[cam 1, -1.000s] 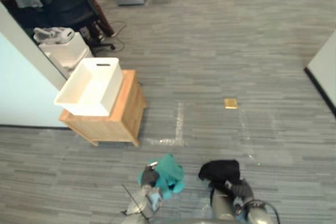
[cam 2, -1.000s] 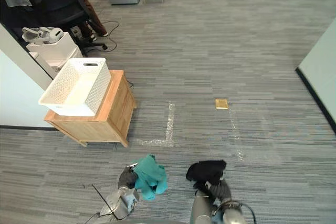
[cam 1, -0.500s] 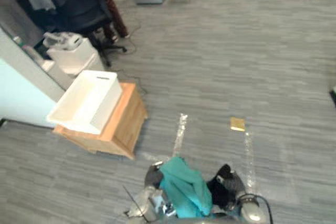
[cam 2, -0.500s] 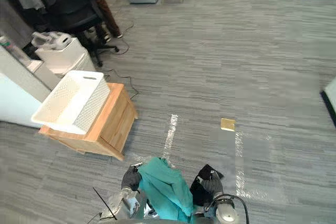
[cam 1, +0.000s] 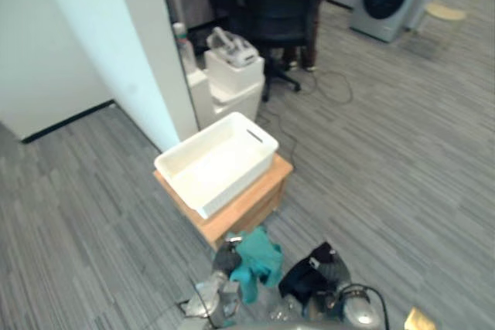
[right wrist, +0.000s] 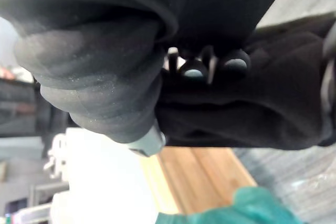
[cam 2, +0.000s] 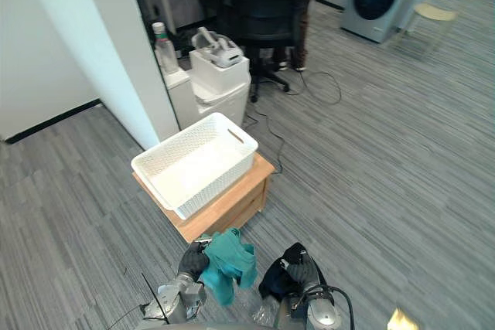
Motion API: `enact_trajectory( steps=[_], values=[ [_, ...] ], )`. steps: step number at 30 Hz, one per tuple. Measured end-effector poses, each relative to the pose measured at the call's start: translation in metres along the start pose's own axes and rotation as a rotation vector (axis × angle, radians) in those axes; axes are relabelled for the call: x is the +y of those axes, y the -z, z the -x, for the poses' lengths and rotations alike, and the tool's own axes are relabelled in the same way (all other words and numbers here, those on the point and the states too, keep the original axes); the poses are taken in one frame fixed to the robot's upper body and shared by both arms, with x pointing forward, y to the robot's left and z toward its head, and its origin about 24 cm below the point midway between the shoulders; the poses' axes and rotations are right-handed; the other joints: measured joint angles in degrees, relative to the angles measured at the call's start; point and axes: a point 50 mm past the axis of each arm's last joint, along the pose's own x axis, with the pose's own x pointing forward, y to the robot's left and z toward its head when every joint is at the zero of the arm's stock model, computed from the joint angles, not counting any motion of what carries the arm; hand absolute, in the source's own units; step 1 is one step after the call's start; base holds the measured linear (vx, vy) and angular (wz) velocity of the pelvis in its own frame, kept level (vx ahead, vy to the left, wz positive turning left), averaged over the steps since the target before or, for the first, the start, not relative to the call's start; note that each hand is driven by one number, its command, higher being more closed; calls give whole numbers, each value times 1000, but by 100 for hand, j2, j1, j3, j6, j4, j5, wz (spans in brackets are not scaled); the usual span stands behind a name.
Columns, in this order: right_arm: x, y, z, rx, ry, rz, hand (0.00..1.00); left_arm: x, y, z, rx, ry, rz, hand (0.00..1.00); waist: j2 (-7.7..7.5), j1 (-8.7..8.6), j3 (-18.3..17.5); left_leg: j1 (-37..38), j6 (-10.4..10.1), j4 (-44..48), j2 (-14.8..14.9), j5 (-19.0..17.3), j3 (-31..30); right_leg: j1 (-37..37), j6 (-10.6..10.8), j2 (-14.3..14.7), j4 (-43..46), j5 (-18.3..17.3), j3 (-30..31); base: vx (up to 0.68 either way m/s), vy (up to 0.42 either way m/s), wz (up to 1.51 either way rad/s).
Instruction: Tidy the bed and pick cloth on bed and put in laundry
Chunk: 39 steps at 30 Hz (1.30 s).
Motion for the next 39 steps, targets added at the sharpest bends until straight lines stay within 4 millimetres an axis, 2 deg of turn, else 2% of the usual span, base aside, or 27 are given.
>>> enact_trajectory(
  steps=[1,2,3,4,5,6,7,8,10,12,14,15,16,17,18,19,20,22,24,25,26,29,32,34,35,37,39],
  values=[
    [-2,1,1,3,9,-8,100,1,1,-1,6,-1,-2,100,42,-15,2,111,-205,19,111,-116,-87,-139,-27,229,-789,58,225,505,-242,72],
    [-3,3,2,9,14,-13,100,1,2,-2,10,-1,-4,100,44,-30,-3,163,-305,32,166,-173,-147,-196,-15,362,-1364,188,385,529,-268,81],
    [-6,6,5,21,29,-31,100,2,2,-3,12,-1,-10,100,-21,-58,-29,219,-512,74,227,-291,-243,-163,-86,510,-2689,809,786,709,-385,129],
    [-9,13,10,42,55,-66,100,5,2,-2,14,-4,-28,100,-247,-174,-101,333,-832,151,234,-497,-383,-92,-299,447,-3849,1813,1466,603,-332,145],
    [-9,17,12,54,63,-78,100,6,2,-3,18,-6,-34,100,-346,-220,-115,427,-928,189,286,-586,-482,3,-214,447,-3887,2536,1635,608,-369,131],
    [-18,16,11,58,94,-77,100,4,7,-7,44,-15,-21,100,49,-231,-75,422,-1028,337,691,-647,-530,150,99,720,-3759,2423,1469,500,-341,80],
    [-24,7,8,20,123,-91,100,0,2,-10,22,-8,-14,100,250,-160,37,464,-1054,403,1014,-552,-447,99,87,914,-3197,2051,1581,565,-386,64],
    [-25,6,8,14,130,-102,100,0,-1,-12,12,-8,-14,100,246,-157,66,486,-1069,454,1122,-519,-457,56,124,979,-2884,1833,1770,474,-324,79],
    [-22,-10,8,-62,118,-118,100,-1,-14,-15,-51,-18,9,100,63,-190,64,704,-1137,450,1297,-390,-468,9,165,999,-1880,921,1760,295,-261,81],
    [-20,-25,6,-128,104,-114,100,-1,-21,-15,-89,-26,24,100,-17,-164,60,697,-1098,525,1435,-331,-444,-58,161,1062,-1611,547,1580,156,-305,32],
    [-10,-32,4,-160,65,-120,100,4,-18,-11,-83,-45,26,100,-144,-120,9,318,-605,1158,1588,-85,-417,-28,85,1151,-1696,462,1453,76,-295,9],
    [-2,-37,4,-175,28,-114,100,8,-14,-8,-71,-64,34,100,-178,-79,0,-64,-24,1744,1770,265,-409,158,83,1192,-2023,464,1352,74,-190,0],
    [2,-39,6,-188,13,-113,100,9,-11,-5,-65,-70,39,100,-158,-56,3,-333,366,2166,1981,639,-359,344,73,1257,-2269,470,1222,132,-189,3],
    [5,-43,9,-208,4,-114,100,9,-10,-2,-62,-74,45,100,-207,-32,0,-496,410,2514,2101,1084,-170,491,15,1265,-2431,499,1120,159,-174,11],
    [4,-48,13,-241,7,-115,100,6,-7,-2,-56,-68,56,100,-241,-11,-6,-527,351,2779,2317,1458,159,720,-196,1263,-2561,610,1012,162,-200,15],
    [4,-52,13,-263,10,-114,100,4,-7,-2,-55,-60,64,100,-244,-5,-7,-530,323,2886,2415,1428,336,813,-341,1259,-2583,633,954,208,-250,26],
    [-7,-64,13,-317,34,-85,100,-6,-7,-3,-54,-24,68,100,-160,-26,-60,-613,63,2890,2416,1131,977,932,-519,1236,-2648,578,852,170,-176,22],
    [-16,-67,12,-329,57,-70,100,-11,-9,-3,-62,8,62,100,-186,-37,-126,-573,172,2683,2279,1031,1417,963,-594,1127,-2696,592,814,148,-108,33],
    [-28,-70,12,-342,100,-62,100,-16,-10,-4,-65,36,54,100,-210,-196,-186,-393,148,2108,2193,1010,2012,1059,-566,908,-2868,670,521,112,-46,84],
    [-39,-69,14,-343,139,-59,100,-19,-11,-6,-69,52,46,100,-209,-313,-183,-244,12,1640,2122,938,2323,1155,-543,802,-2979,700,336,52,57,106],
    [-53,-67,19,-338,193,-45,100,-24,-14,-8,-73,81,37,100,-181,-335,-196,-26,-278,883,1918,916,2533,1258,-482,736,-3119,770,135,51,92,98],
    [-67,-72,27,-365,248,-36,100,-29,-16,-12,-77,130,10,100,-122,-396,-248,184,-639,-44,1593,987,2588,1290,-341,648,-3219,886,-81,-31,181,59],
    [-71,-81,30,-411,261,-27,100,-23,-13,-13,-55,143,-26,100,-198,-469,-268,180,-728,-621,1290,1005,2654,1226,-138,558,-3491,1177,56,-107,228,28],
    [-73,-86,33,-436,271,-22,100,-14,-6,-10,-24,126,-44,100,-217,-448,-268,119,-1015,-773,1182,926,2669,1241,28,556,-3857,1502,165,-154,202,-3],
    [-74,-86,34,-437,274,-21,100,-13,-4,-10,-16,122,-45,100,-228,-445,-268,113,-1030,-798,1147,916,2670,1246,58,544,-3914,1551,201,-180,186,-2],
    [-76,-87,35,-440,285,-20,100,-3,4,-7,25,97,-62,100,-393,-455,-290,5,-958,-784,989,872,2682,1329,202,447,-4306,1832,430,-194,177,-1],
    [-84,-88,37,-445,317,-3,100,-1,6,-6,36,93,-65,100,-464,-451,-314,-2,-929,-785,927,855,2665,1438,233,439,-4555,1972,528,-149,70,4]
  ],
)
